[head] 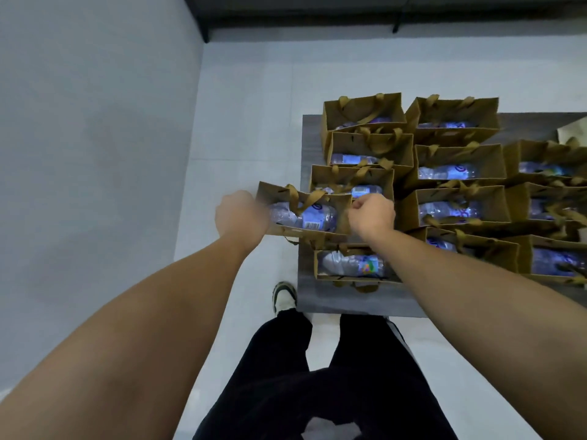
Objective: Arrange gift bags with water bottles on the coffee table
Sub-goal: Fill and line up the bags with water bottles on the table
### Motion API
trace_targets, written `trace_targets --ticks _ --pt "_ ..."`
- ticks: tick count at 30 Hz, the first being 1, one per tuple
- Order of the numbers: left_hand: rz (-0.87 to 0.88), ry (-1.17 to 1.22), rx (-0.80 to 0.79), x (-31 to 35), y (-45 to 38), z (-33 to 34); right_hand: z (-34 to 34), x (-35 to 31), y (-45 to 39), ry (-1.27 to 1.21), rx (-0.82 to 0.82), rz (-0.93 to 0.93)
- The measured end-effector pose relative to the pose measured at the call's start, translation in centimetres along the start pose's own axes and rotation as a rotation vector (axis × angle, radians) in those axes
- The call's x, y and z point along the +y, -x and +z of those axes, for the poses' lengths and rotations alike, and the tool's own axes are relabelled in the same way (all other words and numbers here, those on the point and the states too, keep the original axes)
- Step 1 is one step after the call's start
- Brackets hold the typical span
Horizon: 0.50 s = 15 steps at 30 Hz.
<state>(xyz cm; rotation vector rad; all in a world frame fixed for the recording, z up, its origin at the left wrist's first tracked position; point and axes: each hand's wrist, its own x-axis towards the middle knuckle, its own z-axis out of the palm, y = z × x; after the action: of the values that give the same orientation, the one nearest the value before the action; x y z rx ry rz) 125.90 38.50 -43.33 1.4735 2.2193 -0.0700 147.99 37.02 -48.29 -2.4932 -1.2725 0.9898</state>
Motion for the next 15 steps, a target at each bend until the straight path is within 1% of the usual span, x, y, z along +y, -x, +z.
trace_targets --ticks 4,9,15 --pt "0.025 -0.005 -0.056 2.5 0.8 3.9 -2.0 3.5 -1.2 0.036 0.003 0.03" --pt "0.068 -0.061 -0.169 5.2 1.6 8.2 -3.4 7.4 -2.8 0.126 -0.009 0.05" --pt "0.043 0.003 -0.316 6.0 0.9 10.7 -3.8 9.6 -4.4 0.207 -0.068 0.058"
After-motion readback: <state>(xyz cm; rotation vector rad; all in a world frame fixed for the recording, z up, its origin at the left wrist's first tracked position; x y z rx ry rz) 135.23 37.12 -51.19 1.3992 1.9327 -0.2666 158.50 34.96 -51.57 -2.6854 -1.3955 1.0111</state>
